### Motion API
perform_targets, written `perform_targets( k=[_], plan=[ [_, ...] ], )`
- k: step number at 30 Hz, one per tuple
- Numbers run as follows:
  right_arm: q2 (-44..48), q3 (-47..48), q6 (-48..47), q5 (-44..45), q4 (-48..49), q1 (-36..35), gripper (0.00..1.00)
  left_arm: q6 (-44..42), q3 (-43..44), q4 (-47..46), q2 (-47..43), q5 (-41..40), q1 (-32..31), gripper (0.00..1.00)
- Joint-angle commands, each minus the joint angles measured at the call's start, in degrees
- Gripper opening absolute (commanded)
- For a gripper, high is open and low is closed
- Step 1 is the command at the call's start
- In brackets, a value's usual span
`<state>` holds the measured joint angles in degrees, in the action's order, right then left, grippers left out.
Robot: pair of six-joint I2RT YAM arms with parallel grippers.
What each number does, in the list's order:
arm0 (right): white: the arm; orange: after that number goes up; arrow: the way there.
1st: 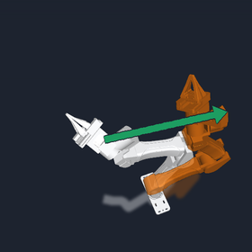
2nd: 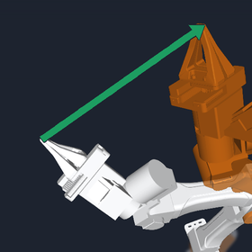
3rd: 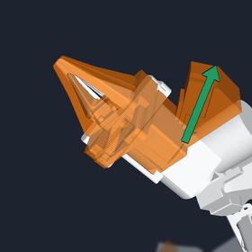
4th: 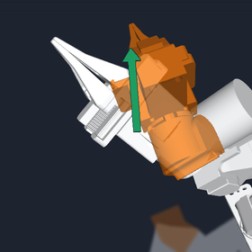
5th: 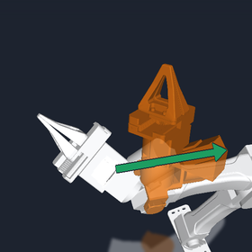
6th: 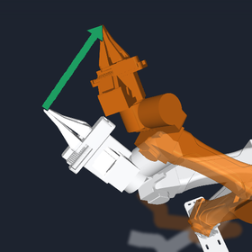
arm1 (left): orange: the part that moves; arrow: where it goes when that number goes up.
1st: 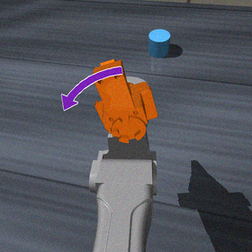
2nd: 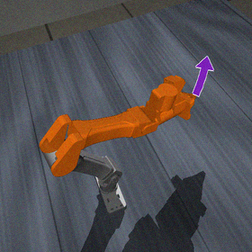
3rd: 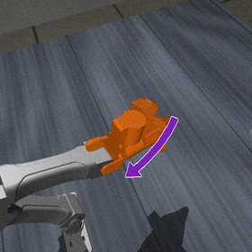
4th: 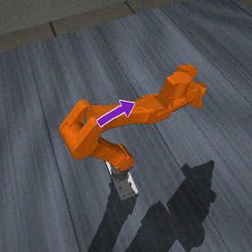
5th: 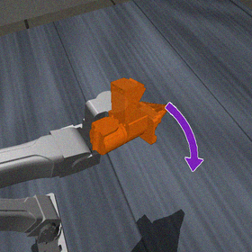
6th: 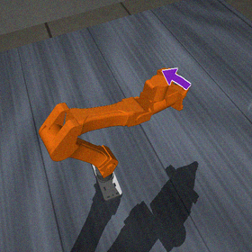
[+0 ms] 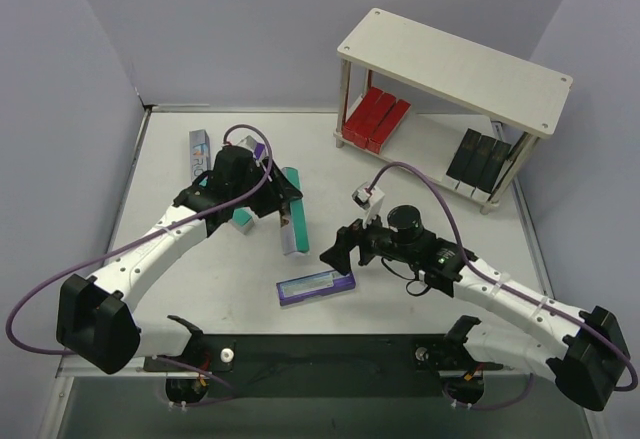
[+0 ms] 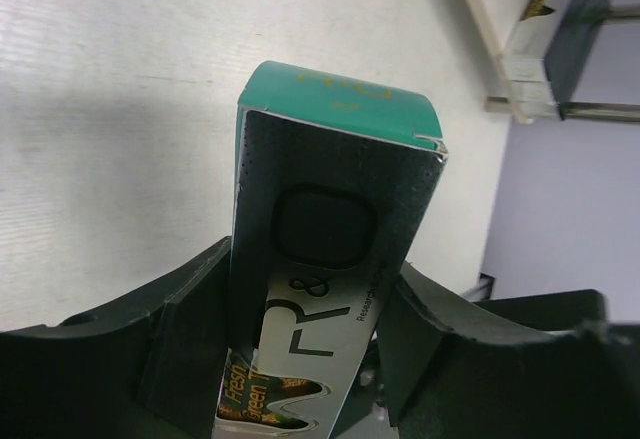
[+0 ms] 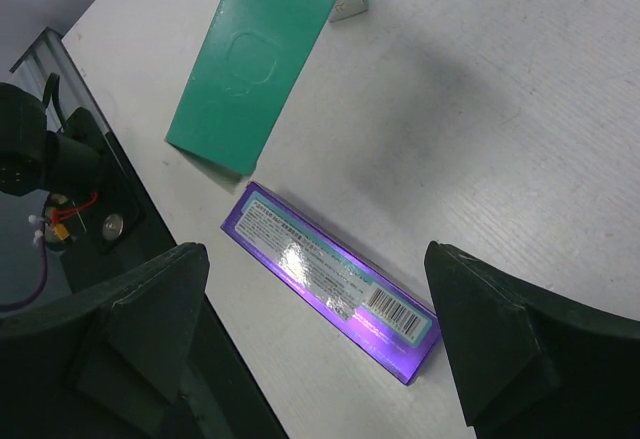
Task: Place and organize the toothpastes onto the shelf
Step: Pick up the toothpaste from the center of the board.
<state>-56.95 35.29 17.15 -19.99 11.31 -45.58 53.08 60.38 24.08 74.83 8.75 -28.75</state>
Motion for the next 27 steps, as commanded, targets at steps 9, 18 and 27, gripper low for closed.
perform_targets(
  k=[9,18,27],
  plan=[
    [-3.52,3.56,-2.46,0.83,6.88,-3.72,0.92,10.20,2.55,-13.35,-1.79,9.35,-0.07,0.62],
    [-4.40,6.54,-6.33,1.01,4.78,-3.81,0.69,8.97,3.43,-12.39,-1.88,12.69,-0.87,0.62],
    [-3.87,7.78,-8.09,0.39,2.40,-3.72,0.49,7.83,3.34,-11.07,-1.79,14.27,-2.36,0.62]
  ],
)
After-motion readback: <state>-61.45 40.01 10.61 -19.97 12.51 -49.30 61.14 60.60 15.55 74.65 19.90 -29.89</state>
